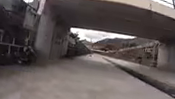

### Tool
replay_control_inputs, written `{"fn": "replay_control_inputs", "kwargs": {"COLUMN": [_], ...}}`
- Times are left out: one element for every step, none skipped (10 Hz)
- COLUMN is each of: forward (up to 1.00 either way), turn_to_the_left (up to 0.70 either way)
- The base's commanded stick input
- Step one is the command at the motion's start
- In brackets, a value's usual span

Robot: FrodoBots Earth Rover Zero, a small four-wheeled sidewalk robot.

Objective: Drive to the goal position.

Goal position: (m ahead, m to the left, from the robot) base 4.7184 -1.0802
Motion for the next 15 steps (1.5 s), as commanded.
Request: {"fn": "replay_control_inputs", "kwargs": {"forward": [1.0,1.0,1.0,1.0,1.0,1.0,1.0,1.0,1.0,1.0,1.0,1.0,1.0,1.0,1.0], "turn_to_the_left": [0.0,0.0,0.0,0.0,0.0,0.0,0.0,0.0,0.0,0.0,0.0,0.0,0.0,-0.13,-0.26]}}
